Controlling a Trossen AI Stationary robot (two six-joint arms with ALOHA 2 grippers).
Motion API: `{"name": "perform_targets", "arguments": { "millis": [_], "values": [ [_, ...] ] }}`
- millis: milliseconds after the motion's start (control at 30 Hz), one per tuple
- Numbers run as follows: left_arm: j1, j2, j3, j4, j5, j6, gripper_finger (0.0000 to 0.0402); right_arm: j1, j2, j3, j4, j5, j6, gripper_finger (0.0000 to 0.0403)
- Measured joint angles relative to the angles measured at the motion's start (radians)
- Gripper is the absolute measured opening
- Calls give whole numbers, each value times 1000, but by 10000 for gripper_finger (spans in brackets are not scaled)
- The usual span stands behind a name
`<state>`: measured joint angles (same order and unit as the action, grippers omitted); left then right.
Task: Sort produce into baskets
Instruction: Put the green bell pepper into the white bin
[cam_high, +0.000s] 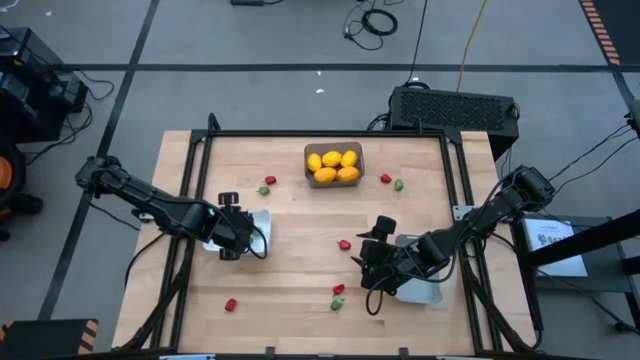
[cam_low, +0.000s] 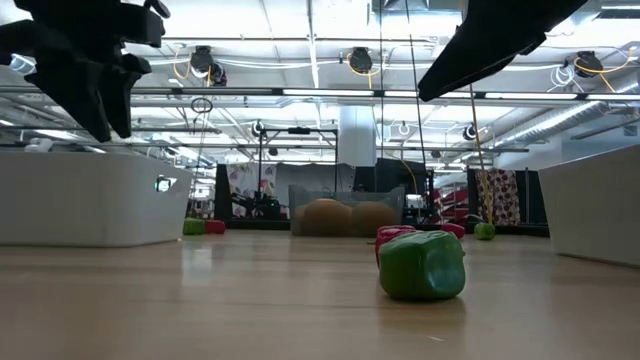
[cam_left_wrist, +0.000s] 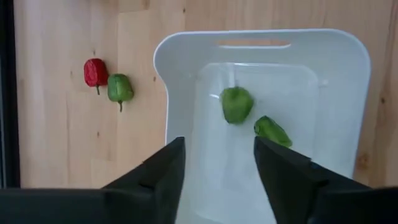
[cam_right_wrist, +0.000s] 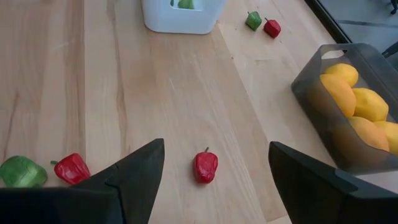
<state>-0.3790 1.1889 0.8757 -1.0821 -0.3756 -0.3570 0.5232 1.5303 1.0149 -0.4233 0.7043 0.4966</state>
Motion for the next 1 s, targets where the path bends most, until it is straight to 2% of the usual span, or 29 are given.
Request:
{"name": "perform_targets", "arguments": {
  "millis": [100, 233, 333, 467, 567, 700, 800, 900, 1000],
  "values": [
    [0, 0, 0, 1, -4, 28, 225, 0, 0, 0, 0, -3, 4, 279],
    [21, 0, 0, 11, -87, 95, 234, 0, 0, 0, 0, -3, 3, 279],
    [102, 0, 0, 27, -98, 159, 234, 0, 0, 0, 0, -2, -4, 279],
    [277, 0, 0, 100, -94, 303, 234, -2, 0, 0, 0, 1, -9, 279],
    [439, 0, 0, 184, -14, 437, 234, -5, 0, 0, 0, 2, -11, 279],
    [655, 9, 0, 265, 170, 519, 235, -6, 0, 0, 0, 2, -19, 279],
    [786, 41, 0, 273, 280, 465, 235, -6, 0, 0, 0, 2, -27, 279],
    [866, 94, 0, 281, 315, 370, 235, -6, 0, 0, -1, -2, -57, 279],
    [901, 160, 0, 308, 326, 305, 235, -6, 0, 0, -28, -2, -83, 279]
  ]
}}
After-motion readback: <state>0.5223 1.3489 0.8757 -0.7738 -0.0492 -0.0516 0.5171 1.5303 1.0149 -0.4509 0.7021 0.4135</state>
